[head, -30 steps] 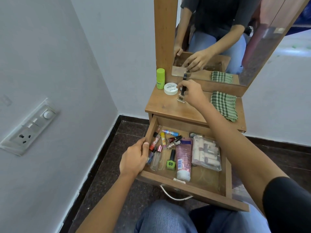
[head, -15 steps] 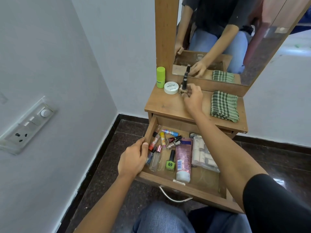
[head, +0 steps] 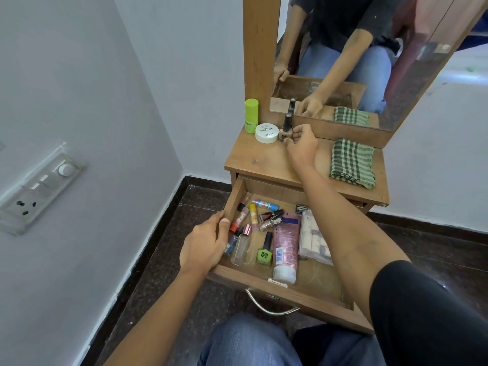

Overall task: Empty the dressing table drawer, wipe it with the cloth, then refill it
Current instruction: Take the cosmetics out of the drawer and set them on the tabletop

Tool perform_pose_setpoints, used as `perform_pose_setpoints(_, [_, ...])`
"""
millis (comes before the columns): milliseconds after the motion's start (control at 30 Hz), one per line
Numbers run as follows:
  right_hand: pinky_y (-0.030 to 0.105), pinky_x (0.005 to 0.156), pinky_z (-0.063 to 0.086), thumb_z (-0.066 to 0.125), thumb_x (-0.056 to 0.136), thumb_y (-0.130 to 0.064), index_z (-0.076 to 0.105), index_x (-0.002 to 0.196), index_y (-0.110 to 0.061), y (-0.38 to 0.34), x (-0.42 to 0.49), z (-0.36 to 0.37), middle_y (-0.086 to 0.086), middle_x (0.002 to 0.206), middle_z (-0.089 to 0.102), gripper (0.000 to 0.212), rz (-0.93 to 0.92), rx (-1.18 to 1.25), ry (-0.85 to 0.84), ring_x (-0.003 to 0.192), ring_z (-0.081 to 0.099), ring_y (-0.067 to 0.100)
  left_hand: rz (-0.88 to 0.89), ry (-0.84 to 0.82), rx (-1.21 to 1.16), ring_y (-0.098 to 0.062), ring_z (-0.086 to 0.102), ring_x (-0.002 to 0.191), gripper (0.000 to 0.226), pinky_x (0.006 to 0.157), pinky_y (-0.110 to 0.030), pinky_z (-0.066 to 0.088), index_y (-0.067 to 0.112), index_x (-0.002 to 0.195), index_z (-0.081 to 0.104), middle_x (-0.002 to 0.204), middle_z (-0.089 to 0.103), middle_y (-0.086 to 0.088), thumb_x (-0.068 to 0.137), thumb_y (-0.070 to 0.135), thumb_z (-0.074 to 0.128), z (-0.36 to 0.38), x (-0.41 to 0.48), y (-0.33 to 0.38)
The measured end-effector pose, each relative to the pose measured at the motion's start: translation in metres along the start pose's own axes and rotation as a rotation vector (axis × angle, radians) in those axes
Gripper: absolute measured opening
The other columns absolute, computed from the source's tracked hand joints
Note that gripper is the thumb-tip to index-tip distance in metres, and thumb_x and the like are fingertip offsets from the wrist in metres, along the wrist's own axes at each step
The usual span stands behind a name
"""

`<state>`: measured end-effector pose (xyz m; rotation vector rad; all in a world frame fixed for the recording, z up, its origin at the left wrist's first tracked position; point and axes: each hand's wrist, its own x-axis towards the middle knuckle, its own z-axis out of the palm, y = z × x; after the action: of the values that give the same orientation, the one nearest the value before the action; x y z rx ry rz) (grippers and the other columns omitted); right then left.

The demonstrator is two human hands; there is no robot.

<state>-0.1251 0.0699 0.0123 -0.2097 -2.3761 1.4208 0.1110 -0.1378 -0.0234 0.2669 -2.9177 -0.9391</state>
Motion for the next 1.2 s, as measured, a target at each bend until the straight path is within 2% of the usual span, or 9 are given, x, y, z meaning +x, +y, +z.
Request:
perform_pose_setpoints(167, [0.029,0.088,0.045,0.067,0.079,-0.004,0.054,0.108,-0.004,-0.006,-0.016,-0.01,0.01,0.111,0.054,0.032,-0.061,0.044,0.085,0.1,0.052,0.019,0.005,0.016,-0.013,-0.01,0.064,0.079,0.044,0.066,-0.03,0.051,0.029,0.136,0.053,0.089,0.068,0.009,0.101,0.046,0.032,0.001,-0.003,0.002])
perform_pose_setpoints(267, [0.016,0.074,0.04,0.062,0.08,-0.002,0.056,0.1,-0.007,-0.008,-0.055,-0.023,0.003,0.097,0.053,0.022,-0.313,0.098,0.063,0.083,0.048,0.005,0.006,0.017,-0.008,-0.011,0.064,0.08,0.043,0.067,-0.03,0.051,0.029,0.135,0.055,0.091,0.07,0.007,0.101,0.045,0.033,0.0,-0.004,0.002])
perform_pose_setpoints(400, [0.026,0.068,0.046,0.061,0.087,-0.008,0.06,0.088,-0.009,0.022,-0.124,-0.043,0.001,0.084,0.059,0.001,-0.767,-0.162,-0.582,0.076,0.053,0.012,0.026,0.026,-0.004,-0.01,0.063,0.079,0.041,0.063,-0.027,0.047,0.03,0.133,0.056,0.09,0.069,0.009,0.102,0.044,0.033,0.0,-0.005,0.002])
perform_pose_setpoints(533, [0.037,0.092,0.043,0.06,0.087,-0.044,0.053,0.127,-0.018,0.046,-0.139,-0.049,0.005,0.123,0.055,0.048,-0.767,-0.895,-0.892,0.111,0.051,0.025,0.017,0.022,-0.002,-0.014,0.064,0.08,0.041,0.07,-0.034,0.053,0.029,0.132,0.056,0.091,0.07,0.006,0.102,0.044,0.033,-0.001,-0.004,0.003])
perform_pose_setpoints(800, [0.041,0.089,0.048,0.058,0.092,-0.022,0.051,0.126,-0.011,0.046,-0.147,-0.039,0.013,0.125,0.052,0.037,-0.582,-0.896,-0.829,0.11,0.054,0.031,0.013,0.017,-0.008,-0.011,0.064,0.08,0.043,0.068,-0.03,0.053,0.029,0.134,0.055,0.092,0.068,0.008,0.102,0.046,0.032,0.0,-0.005,0.002])
perform_pose_setpoints(900, [0.038,0.085,0.05,0.058,0.091,-0.019,0.054,0.121,-0.008,0.032,-0.147,-0.043,0.011,0.116,0.052,0.032,-0.586,-0.625,-0.793,0.1,0.058,0.026,0.017,0.019,0.0,-0.012,0.063,0.081,0.043,0.07,-0.032,0.053,0.028,0.133,0.055,0.094,0.069,0.006,0.102,0.046,0.032,0.0,-0.004,0.001])
perform_pose_setpoints(1033, [0.014,0.066,0.05,0.069,0.081,-0.021,0.06,0.094,-0.017,-0.013,-0.12,-0.062,-0.005,0.089,0.061,0.016,-0.446,-0.157,-0.591,0.075,0.058,0.002,0.026,0.02,-0.003,-0.005,0.059,0.072,0.043,0.058,-0.023,0.044,0.026,0.131,0.057,0.086,0.065,0.012,0.101,0.045,0.033,0.002,-0.004,-0.001])
perform_pose_setpoints(1100, [0.005,0.058,0.039,0.071,0.074,-0.018,0.057,0.084,-0.024,-0.034,-0.092,-0.065,-0.013,0.078,0.055,0.018,-0.427,-0.164,-0.437,0.065,0.051,-0.001,0.026,0.019,-0.017,-0.005,0.061,0.073,0.042,0.058,-0.023,0.044,0.026,0.13,0.058,0.085,0.066,0.012,0.102,0.045,0.033,0.003,-0.004,-0.001])
perform_pose_setpoints(1200, [0.011,0.058,0.035,0.069,0.07,-0.012,0.062,0.085,-0.019,-0.045,-0.051,-0.056,-0.006,0.079,0.059,0.019,-0.295,-0.195,-0.309,0.069,0.052,0.008,0.019,0.037,-0.02,-0.007,0.059,0.075,0.041,0.057,-0.022,0.04,0.027,0.131,0.058,0.087,0.066,0.011,0.102,0.044,0.034,0.003,-0.004,-0.001])
